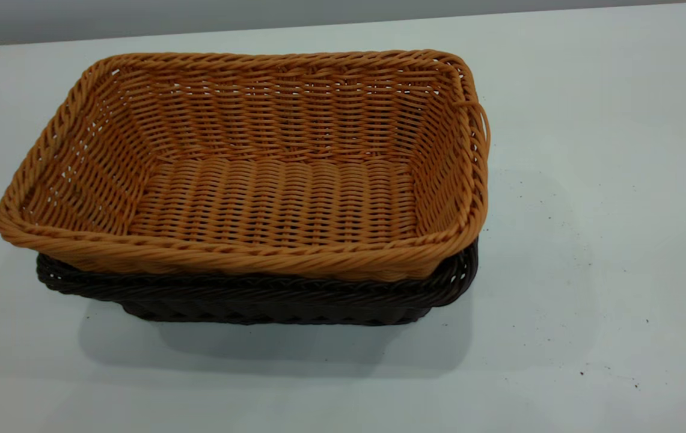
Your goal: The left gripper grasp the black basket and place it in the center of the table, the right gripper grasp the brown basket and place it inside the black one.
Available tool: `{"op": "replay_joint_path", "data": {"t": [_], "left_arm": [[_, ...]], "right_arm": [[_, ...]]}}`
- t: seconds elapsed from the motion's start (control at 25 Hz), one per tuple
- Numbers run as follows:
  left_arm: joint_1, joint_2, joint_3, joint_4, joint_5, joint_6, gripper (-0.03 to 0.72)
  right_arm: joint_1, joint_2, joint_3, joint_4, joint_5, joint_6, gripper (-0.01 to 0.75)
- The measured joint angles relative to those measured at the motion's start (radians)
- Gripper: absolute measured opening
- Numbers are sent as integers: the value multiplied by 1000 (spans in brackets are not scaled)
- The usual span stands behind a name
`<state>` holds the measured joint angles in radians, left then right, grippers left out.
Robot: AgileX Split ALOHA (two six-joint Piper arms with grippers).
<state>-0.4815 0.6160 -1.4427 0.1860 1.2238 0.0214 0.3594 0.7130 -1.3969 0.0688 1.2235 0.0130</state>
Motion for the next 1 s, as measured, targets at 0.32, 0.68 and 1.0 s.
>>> {"op": "replay_joint_path", "data": {"t": [0.32,0.68,1.0], "left_arm": [[0,-115,35,-193,-5,0,-1],[0,-329,291,-311,-2,52,-1],[0,-551,528,-312,-1,90,-1]], "right_arm": [[0,-319,281,0,-1,-37,0],[0,-595,571,0,-1,-62,0],[0,-710,775,0,-67,-84,0]]}}
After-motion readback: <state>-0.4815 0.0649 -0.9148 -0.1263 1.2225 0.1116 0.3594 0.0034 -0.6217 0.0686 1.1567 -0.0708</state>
